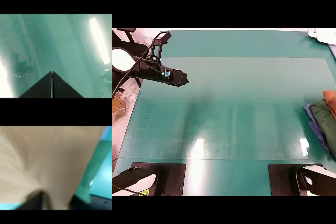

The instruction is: Fold the shirts.

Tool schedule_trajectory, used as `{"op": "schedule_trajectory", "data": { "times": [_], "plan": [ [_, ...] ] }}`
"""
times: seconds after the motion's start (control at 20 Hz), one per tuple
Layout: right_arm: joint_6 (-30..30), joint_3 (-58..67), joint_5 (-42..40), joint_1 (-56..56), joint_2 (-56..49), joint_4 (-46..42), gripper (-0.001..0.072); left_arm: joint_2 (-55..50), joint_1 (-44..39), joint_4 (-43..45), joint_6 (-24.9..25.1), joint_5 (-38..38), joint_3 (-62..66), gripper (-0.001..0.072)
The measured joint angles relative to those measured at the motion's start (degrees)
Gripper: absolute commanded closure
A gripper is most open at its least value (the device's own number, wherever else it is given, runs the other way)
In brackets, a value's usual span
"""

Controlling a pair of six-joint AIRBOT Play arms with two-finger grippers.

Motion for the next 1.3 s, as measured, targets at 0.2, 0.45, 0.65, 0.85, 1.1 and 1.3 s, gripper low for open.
{"op": "schedule_trajectory", "data": {
  "times": [0.2, 0.45, 0.65, 0.85, 1.1, 1.3],
  "plan": [
    [1.53, 3.63, 1.42, 0.15, -1.99, -1.44, 0.0001, 0.00, 0.00, -0.55, 0.00, 0.63, 0.00, 0.0687],
    [3.21, 15.13, 3.13, 0.59, -2.69, -3.23, 0.0300, 0.00, 0.00, -0.74, 0.26, 2.01, 0.00, 0.0687],
    [0.39, 27.82, -2.32, 5.49, -2.86, 6.84, 0.0692, 0.00, 0.00, -1.64, 0.39, 2.58, 0.13, 0.0688],
    [-4.81, 37.09, -3.76, 20.59, -5.55, 19.02, 0.0692, 0.04, 0.00, -4.61, 1.90, 1.70, 2.56, 0.0688],
    [-13.09, 41.64, -1.29, 50.69, -12.24, 28.20, 0.0692, 0.04, 0.00, -7.15, 6.29, -1.66, 10.62, 0.0688],
    [-16.44, 42.42, -0.42, 73.46, -17.99, 19.30, 0.0691, 0.02, 0.00, -7.85, 7.41, -3.80, 14.47, 0.0687]
  ]
}}
